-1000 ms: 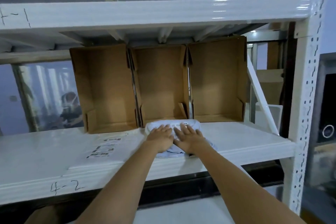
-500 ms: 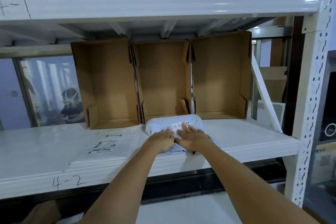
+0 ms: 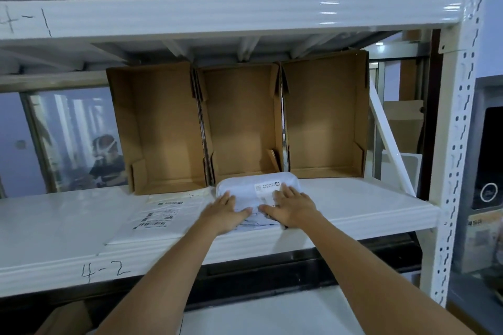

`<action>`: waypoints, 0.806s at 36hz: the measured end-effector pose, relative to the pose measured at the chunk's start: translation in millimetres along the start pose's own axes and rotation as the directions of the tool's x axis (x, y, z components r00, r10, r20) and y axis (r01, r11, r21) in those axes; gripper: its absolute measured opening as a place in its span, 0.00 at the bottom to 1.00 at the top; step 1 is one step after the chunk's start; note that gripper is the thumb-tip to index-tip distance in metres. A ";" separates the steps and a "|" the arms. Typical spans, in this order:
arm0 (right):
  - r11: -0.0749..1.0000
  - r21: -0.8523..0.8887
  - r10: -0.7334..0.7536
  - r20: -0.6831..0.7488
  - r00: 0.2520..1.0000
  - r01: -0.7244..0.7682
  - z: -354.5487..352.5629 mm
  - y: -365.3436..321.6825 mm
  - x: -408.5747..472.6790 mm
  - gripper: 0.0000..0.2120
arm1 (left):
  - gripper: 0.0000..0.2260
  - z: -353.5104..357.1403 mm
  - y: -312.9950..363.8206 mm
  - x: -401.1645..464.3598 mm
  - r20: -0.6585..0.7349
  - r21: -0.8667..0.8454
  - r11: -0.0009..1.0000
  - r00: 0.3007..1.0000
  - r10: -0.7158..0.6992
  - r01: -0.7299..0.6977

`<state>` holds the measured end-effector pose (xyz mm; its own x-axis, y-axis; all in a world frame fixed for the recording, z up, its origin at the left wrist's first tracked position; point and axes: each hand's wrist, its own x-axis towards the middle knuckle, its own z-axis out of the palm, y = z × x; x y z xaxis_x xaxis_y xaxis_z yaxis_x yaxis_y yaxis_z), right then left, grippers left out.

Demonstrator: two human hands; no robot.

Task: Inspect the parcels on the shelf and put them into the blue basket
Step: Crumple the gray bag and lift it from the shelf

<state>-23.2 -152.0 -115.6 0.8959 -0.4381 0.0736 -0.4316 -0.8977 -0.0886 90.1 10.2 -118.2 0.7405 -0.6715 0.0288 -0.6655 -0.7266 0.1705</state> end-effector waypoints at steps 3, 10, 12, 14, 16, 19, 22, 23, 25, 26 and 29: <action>1.000 -0.003 0.027 0.028 0.999 -0.027 1.8 -0.8 -1.9 0.43 | 0.37 -1.0 3.6 -4.7 0.043 0.017 1.000 0.999 -0.020 0.019; 0.999 -0.032 0.024 0.075 0.997 -0.022 0.2 -3.4 -2.6 0.42 | 0.36 -4.0 7.5 -5.6 0.093 0.063 0.996 0.993 -0.067 0.061; 0.999 -0.028 0.026 0.074 0.997 -0.024 -0.6 -3.5 -3.8 0.42 | 0.36 -5.5 8.9 -5.9 0.096 0.081 0.994 0.992 -0.076 0.068; 0.999 -0.029 0.028 0.064 0.998 -0.026 0.3 -3.4 -4.5 0.41 | 0.36 -5.8 10.9 -2.8 0.119 0.129 0.988 0.988 -0.100 0.085; 0.999 -0.040 0.028 0.047 0.999 -0.026 2.6 -3.1 -4.1 0.41 | 0.37 -5.2 16.9 3.8 0.117 0.233 0.962 0.978 -0.173 0.142; 0.999 -0.041 0.025 0.015 1.000 -0.025 6.9 -2.7 -1.1 0.39 | 0.32 -9.2 40.3 5.3 0.043 0.372 0.920 0.987 -0.154 0.127; 0.999 -0.028 0.018 0.006 1.000 -0.017 9.2 -2.8 1.1 0.32 | 0.23 -1.6 60.3 0.6 0.008 0.261 0.959 0.994 0.107 -0.106; 1.000 -0.022 0.021 0.008 1.000 -0.021 9.1 -1.8 1.8 0.30 | 0.24 2.2 62.3 0.6 0.008 0.220 0.966 0.990 0.140 -0.138; 1.000 -0.017 0.026 0.008 1.000 -0.026 8.8 -2.1 2.1 0.27 | 0.25 8.2 57.7 5.0 0.005 0.174 0.975 0.990 0.143 -0.142; 0.999 -0.021 0.030 0.012 0.999 -0.030 8.3 -1.5 2.2 0.27 | 0.25 10.3 55.2 7.9 0.010 0.150 0.980 0.991 0.132 -0.132; 0.999 -0.030 0.034 0.031 0.999 -0.033 9.2 -0.5 4.5 0.27 | 0.25 9.2 54.6 7.7 0.044 0.132 0.983 0.992 0.121 -0.126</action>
<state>-18.0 -153.1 -124.3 0.8838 -0.4662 0.0393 -0.4636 -0.8839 -0.0615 58.5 -36.0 -117.8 0.6493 -0.7605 0.0059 -0.7602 -0.6488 0.0338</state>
